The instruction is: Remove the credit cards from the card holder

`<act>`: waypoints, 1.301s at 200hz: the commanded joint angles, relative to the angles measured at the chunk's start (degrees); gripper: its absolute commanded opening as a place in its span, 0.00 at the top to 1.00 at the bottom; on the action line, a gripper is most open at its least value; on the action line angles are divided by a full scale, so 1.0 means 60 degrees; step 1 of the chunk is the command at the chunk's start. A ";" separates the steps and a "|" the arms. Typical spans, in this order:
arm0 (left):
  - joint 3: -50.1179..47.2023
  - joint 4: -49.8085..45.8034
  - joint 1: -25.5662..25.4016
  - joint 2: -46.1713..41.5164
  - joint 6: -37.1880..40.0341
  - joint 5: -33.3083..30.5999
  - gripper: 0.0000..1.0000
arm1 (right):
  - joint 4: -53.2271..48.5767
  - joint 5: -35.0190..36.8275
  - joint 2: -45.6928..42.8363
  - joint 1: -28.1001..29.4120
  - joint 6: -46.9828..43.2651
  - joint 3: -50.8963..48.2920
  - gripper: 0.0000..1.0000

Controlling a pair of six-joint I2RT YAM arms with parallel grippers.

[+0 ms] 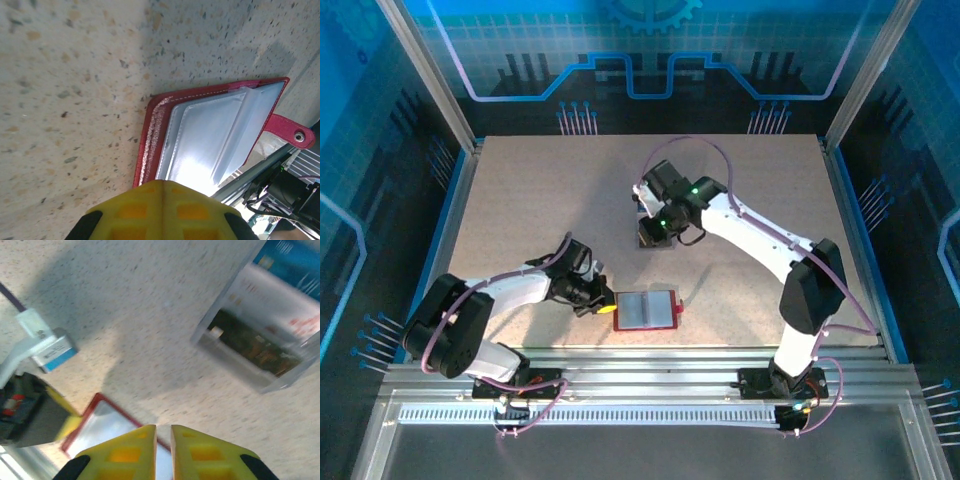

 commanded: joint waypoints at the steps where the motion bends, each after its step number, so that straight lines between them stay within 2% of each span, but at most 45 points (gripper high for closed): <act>1: -0.0048 0.0180 -0.0147 0.0093 -0.0152 0.0096 0.98 | 0.0288 -0.0842 -0.0545 0.0224 0.2231 -0.0777 0.86; 55: -0.0326 0.0245 -0.0198 0.0375 -0.0135 0.0097 0.99 | 0.2412 -0.2277 -0.1469 0.0904 0.4094 -0.3324 0.85; 99: -0.0330 0.0108 -0.0197 0.0494 -0.0033 0.0019 0.99 | 0.3949 -0.2774 -0.1277 0.1377 0.5255 -0.4583 0.86; 182: -0.0270 0.0010 -0.0192 0.0679 0.0022 -0.0003 0.99 | 0.4610 -0.2843 0.0336 0.2044 0.5985 -0.4545 0.84; 260: -0.0294 -0.0067 -0.0191 0.0659 0.0010 -0.0034 1.00 | 0.4280 -0.2493 0.0867 0.2085 0.5983 -0.4446 0.80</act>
